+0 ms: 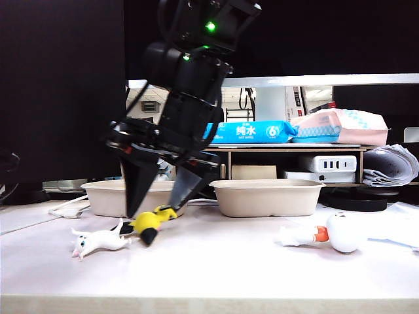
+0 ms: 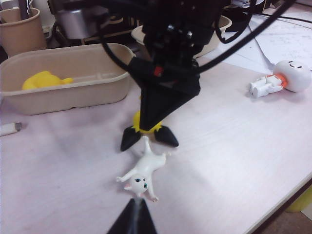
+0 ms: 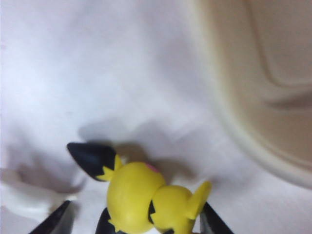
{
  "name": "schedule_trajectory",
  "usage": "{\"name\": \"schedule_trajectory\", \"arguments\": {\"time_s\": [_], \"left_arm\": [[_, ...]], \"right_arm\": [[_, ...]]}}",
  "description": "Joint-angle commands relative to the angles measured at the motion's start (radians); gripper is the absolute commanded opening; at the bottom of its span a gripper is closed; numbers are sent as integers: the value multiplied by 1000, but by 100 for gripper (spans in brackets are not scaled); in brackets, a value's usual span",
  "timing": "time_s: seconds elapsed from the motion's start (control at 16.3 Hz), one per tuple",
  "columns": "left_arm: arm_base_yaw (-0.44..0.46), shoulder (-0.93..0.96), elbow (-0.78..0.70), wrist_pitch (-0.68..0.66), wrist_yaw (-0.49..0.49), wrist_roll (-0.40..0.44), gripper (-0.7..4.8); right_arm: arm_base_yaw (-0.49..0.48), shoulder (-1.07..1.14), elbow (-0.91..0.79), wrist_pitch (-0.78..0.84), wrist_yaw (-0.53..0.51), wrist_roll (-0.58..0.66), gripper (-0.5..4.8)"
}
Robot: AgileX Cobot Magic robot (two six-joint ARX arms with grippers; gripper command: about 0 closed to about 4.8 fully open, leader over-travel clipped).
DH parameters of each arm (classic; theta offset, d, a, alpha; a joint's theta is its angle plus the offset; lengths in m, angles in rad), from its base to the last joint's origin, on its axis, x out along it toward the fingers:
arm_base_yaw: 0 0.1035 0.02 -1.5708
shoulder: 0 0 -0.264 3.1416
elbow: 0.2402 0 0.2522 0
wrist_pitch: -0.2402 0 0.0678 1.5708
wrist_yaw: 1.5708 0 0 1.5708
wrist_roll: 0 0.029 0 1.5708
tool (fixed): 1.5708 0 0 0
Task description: Put the dolls with similar colors into the same paper box, while dolls with different colors go into separate paper boxes.
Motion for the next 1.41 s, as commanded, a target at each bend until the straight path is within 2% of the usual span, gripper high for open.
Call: {"name": "schedule_trajectory", "arguments": {"time_s": [0.06, 0.49, 0.86, 1.41], "left_arm": [[2, -1, 1, 9, 0, 0, -5], [2, -1, 1, 9, 0, 0, -5], [2, -11, 1, 9, 0, 0, -5], [2, -11, 1, 9, 1, 0, -5]], "right_arm": [[2, -3, 5, 5, -2, -3, 329], [2, 2, 5, 21, 19, -23, 329], [10, 25, 5, -34, 67, -48, 328], [10, 43, 5, 2, 65, -48, 323]]}}
